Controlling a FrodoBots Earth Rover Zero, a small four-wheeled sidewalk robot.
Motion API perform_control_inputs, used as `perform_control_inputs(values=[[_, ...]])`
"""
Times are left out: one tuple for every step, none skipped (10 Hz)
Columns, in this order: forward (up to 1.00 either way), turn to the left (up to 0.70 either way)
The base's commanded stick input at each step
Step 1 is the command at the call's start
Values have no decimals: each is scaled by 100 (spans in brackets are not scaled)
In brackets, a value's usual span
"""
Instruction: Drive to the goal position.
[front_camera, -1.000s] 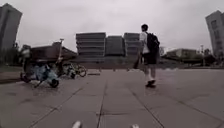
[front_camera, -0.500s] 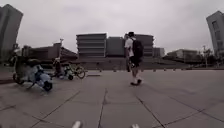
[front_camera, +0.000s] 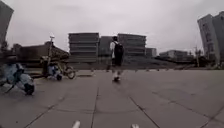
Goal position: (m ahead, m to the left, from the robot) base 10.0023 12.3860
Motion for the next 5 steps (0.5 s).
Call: perform_control_inputs(values=[[70,0],[70,0],[70,0],[70,0],[70,0]])
